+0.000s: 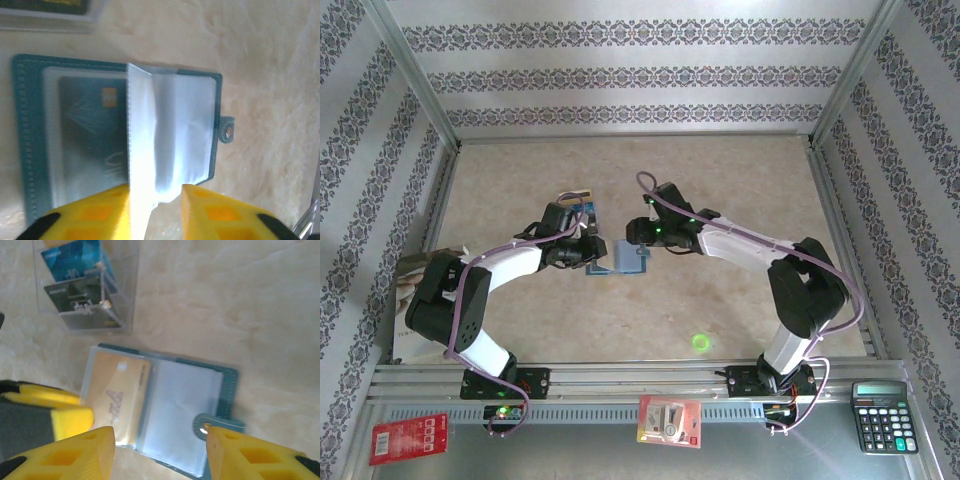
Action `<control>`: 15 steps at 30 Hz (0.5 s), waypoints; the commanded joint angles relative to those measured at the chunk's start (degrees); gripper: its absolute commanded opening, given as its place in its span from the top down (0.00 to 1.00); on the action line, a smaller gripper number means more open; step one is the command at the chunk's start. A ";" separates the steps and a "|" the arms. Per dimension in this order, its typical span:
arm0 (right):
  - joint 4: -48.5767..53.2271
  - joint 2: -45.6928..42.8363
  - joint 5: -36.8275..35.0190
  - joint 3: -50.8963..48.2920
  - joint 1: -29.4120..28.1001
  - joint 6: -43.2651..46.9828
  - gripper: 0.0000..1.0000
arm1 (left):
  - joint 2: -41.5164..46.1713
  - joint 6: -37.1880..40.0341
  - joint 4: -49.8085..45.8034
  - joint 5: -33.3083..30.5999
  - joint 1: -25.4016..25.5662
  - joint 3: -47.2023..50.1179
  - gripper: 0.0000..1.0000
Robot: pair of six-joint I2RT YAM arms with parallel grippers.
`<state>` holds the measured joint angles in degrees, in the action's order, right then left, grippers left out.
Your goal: Take the credit cards out of the card holder
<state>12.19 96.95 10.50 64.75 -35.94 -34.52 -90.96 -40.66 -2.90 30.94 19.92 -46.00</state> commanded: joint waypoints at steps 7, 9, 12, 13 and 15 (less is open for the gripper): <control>-4.60 -6.24 -4.05 -5.08 2.93 -3.39 0.48 | -3.03 -2.79 1.76 1.19 6.04 -7.58 0.50; -5.20 -7.00 -4.70 -5.96 3.48 -3.69 0.48 | -3.98 -3.70 2.81 1.01 6.51 -7.88 0.47; -5.70 -7.88 -4.97 -6.76 4.17 -4.12 0.48 | -5.14 -4.74 2.79 -0.32 6.50 -7.92 0.45; -5.78 -8.20 -5.00 -7.06 4.30 -3.98 0.48 | -5.28 -4.72 2.13 -1.06 6.37 -8.13 0.44; -5.92 -8.40 -4.98 -7.52 4.52 -3.69 0.48 | -4.98 -4.44 0.74 -2.41 6.28 -8.40 0.42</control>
<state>7.73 90.13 6.90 58.28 -31.97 -37.67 -95.53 -44.16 -0.91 30.98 25.87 -53.10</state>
